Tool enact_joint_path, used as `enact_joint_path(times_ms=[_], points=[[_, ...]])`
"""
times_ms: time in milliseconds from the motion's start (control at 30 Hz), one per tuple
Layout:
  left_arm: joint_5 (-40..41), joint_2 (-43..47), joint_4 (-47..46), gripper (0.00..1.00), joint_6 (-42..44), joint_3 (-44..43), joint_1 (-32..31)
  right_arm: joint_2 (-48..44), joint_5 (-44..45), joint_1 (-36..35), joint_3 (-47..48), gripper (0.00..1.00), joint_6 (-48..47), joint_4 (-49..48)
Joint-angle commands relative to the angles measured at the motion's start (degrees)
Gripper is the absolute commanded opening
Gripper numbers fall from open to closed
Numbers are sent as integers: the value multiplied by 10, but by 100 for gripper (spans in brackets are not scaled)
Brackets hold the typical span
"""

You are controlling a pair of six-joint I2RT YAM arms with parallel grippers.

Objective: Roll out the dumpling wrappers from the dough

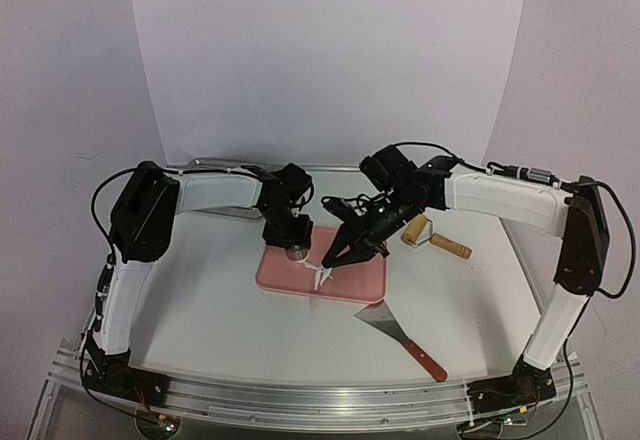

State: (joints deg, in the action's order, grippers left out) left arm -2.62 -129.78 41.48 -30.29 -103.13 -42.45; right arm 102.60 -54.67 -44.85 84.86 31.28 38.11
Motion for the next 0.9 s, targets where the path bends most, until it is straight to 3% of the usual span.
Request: enact_joint_path(times_ms=[0,200,367,533,700,867], points=[[6,-26,39,31,-12,25,12,-20,172,27,2,0,37,21],[-15,-12,32,31,-14,37,12,70,259,39,53,9,-6,41],[-27,1,33,42,-18,43,12,155,345,39,135,40,-42,112],[-33,36,18,60,-19,58,12,153,400,39,152,63,-67,129],[-20,81,1,85,-14,70,12,146,370,47,135,70,-72,123],[-2,128,-13,99,-13,76,12,128,299,60,103,80,-81,82]])
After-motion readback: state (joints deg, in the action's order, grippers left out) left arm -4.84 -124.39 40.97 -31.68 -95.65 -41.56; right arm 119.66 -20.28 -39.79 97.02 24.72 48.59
